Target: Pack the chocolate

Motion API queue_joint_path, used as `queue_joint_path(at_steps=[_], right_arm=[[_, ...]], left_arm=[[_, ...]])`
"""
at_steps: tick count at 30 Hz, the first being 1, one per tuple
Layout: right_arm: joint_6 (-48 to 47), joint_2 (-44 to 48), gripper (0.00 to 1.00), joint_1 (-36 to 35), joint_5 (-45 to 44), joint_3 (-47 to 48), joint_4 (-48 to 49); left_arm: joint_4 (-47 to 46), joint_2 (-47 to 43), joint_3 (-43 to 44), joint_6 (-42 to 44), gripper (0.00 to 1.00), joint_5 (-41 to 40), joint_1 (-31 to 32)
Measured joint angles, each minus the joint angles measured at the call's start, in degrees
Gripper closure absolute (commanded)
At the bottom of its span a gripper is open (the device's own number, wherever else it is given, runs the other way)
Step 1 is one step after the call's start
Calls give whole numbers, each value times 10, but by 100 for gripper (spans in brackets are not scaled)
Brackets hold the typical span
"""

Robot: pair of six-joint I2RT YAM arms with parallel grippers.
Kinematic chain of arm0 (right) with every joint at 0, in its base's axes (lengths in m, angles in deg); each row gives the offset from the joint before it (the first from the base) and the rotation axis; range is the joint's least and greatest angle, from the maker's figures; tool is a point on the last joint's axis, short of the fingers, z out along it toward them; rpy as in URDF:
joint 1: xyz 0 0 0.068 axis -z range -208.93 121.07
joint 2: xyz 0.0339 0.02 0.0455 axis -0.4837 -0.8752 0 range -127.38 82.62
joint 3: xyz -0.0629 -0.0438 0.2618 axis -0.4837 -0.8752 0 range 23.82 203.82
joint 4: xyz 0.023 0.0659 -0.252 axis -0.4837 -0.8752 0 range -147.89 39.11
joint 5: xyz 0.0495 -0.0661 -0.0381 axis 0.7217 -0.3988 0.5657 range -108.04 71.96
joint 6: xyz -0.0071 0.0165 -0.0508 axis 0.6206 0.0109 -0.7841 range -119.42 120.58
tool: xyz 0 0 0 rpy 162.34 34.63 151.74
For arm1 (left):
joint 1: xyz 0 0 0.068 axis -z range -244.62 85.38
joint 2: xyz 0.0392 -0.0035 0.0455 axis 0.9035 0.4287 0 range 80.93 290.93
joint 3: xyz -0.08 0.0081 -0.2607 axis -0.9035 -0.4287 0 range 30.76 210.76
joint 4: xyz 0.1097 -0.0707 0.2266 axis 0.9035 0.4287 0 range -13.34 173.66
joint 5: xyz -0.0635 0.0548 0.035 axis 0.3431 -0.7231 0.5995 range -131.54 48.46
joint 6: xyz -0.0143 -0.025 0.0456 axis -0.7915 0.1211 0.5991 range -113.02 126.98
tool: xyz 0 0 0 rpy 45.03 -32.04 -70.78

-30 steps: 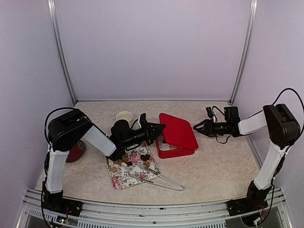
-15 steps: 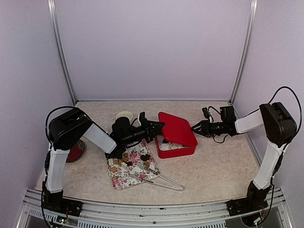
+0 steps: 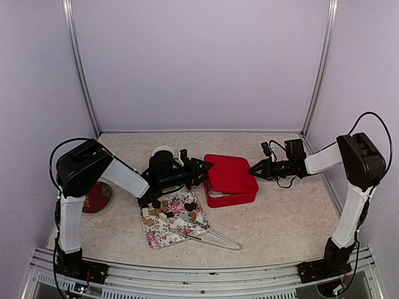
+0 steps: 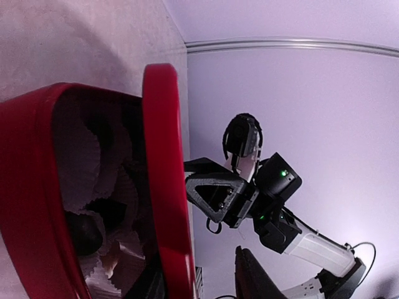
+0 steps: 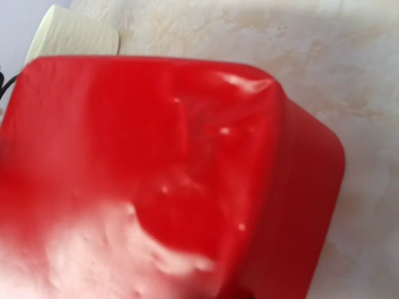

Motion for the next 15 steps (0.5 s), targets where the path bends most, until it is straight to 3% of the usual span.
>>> queue_joint_path(at_steps=[8, 15], right_arm=[[-1, 0, 66, -1, -2, 2, -8], [-10, 0, 66, -10, -6, 15, -20]], left_arm=[[179, -97, 4, 103, 25, -72, 6], [303, -166, 26, 184, 27, -149, 23]])
